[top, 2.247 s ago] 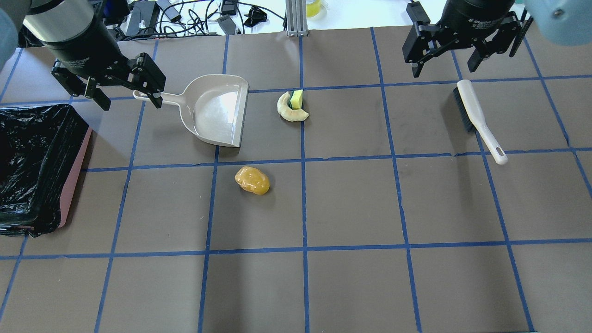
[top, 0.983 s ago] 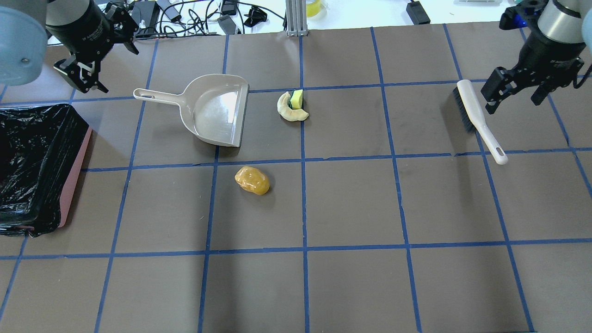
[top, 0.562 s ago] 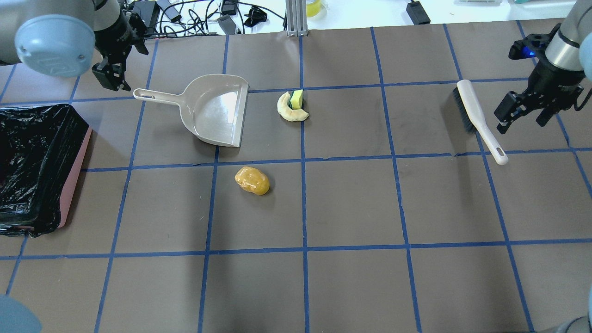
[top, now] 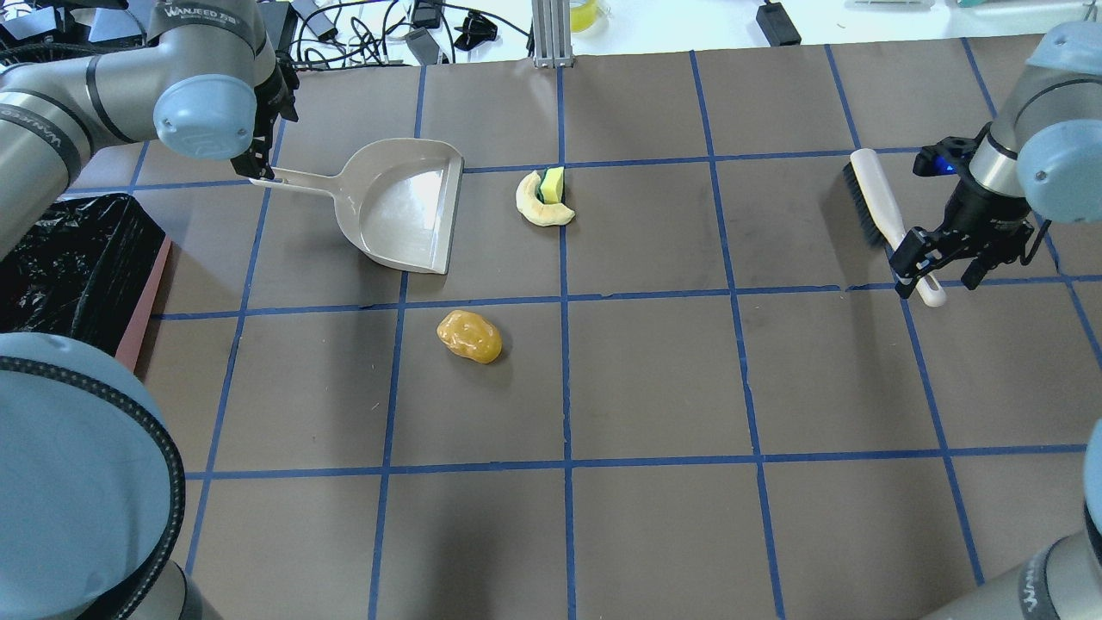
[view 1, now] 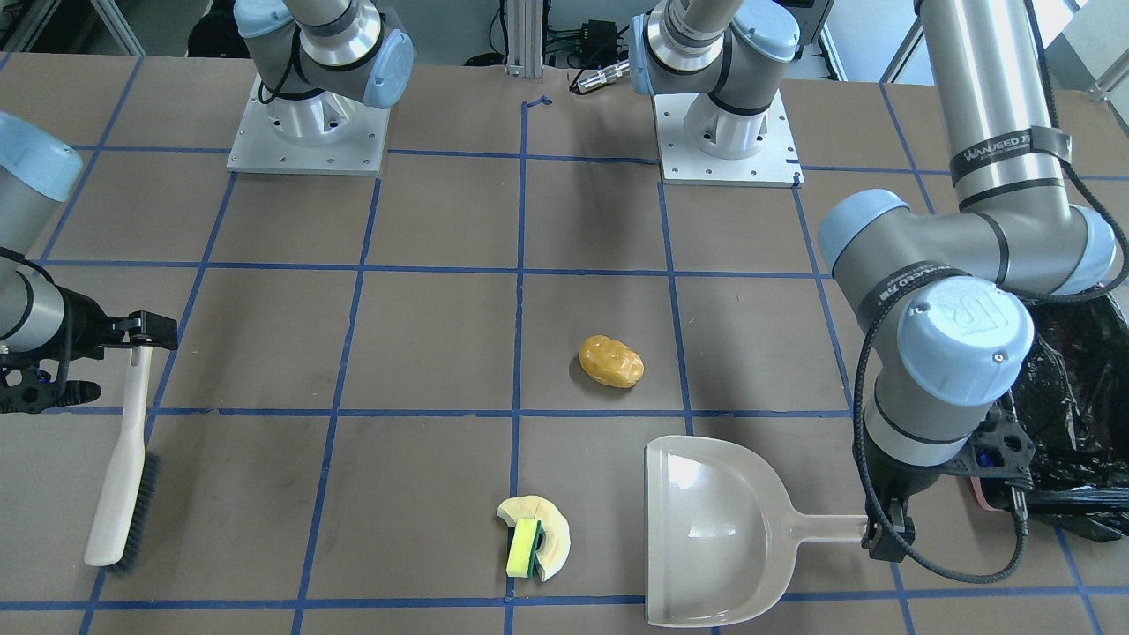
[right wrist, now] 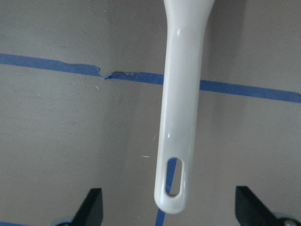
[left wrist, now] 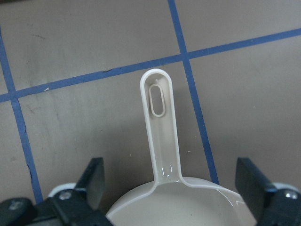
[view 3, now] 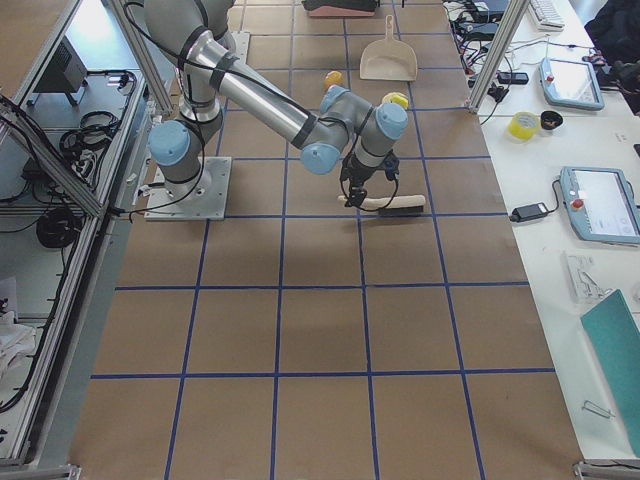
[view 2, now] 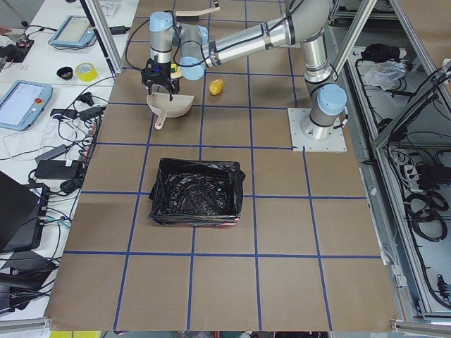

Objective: Sweep and dump trash into bin
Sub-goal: 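Lift the dustpan with the left gripper while the right gripper lifts the brush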

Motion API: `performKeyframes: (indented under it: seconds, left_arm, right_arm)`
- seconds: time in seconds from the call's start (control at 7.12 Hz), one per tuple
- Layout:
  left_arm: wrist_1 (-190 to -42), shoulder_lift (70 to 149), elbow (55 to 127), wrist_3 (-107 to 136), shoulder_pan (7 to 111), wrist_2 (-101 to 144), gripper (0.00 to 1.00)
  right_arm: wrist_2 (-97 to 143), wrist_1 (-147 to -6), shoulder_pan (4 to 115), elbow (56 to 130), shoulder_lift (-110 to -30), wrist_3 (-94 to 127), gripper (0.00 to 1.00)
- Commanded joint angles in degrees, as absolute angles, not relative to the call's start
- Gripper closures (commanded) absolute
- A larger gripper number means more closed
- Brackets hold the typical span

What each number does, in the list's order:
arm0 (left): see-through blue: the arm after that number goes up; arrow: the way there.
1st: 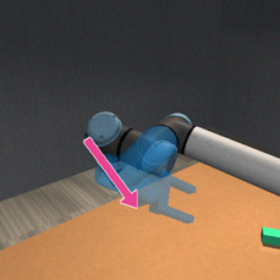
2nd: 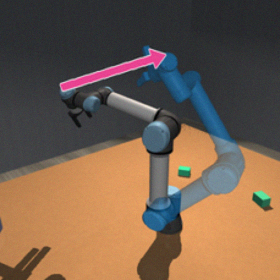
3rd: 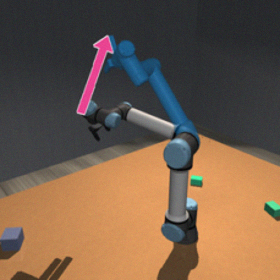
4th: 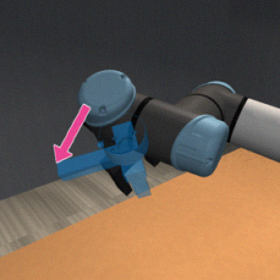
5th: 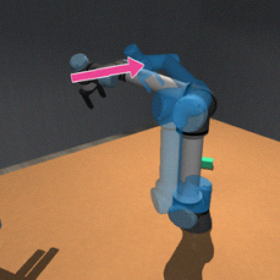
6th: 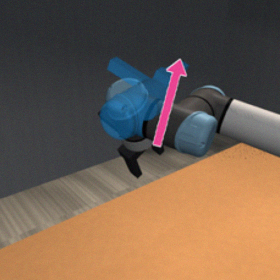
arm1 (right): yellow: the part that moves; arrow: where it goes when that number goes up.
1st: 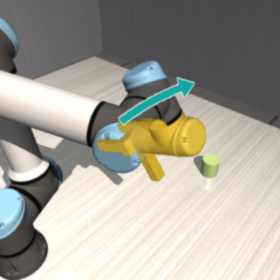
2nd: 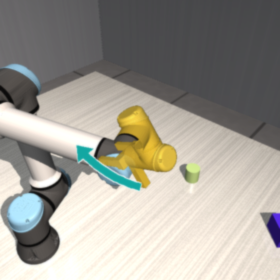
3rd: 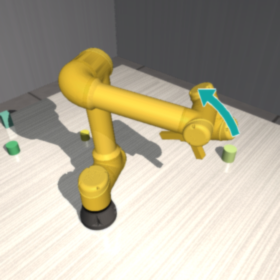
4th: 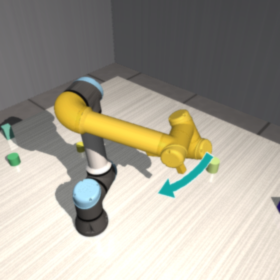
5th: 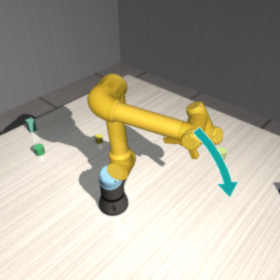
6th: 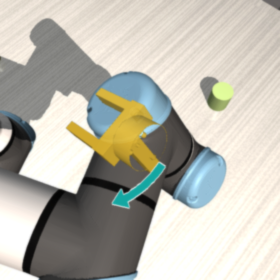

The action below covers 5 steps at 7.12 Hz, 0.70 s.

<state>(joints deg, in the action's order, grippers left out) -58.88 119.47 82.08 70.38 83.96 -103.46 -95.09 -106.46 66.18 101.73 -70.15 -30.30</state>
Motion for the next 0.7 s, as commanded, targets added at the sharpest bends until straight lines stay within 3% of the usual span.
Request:
performKeyframes:
  seconds: [0.0,0.14,0.56]
  left_arm:
    - [-58.6,123.1,80.4,71.8,83.8,-105.5,0.02]
    - [-57.8,124.7,80.2,73.0,82.8,-105.4,0.01]
    - [-56.2,126.6,80.0,73.7,82.4,-104.9,0.02]
  right_arm:
    - [-94.5,-108.5,66.3,102.1,-69.1,-25.8,0.07]
    - [-94.5,-108.1,66.4,102.3,-69.6,-20.6,0.11]
    - [-94.9,-108.4,66.6,101.7,-69.9,-21.4,0.12]
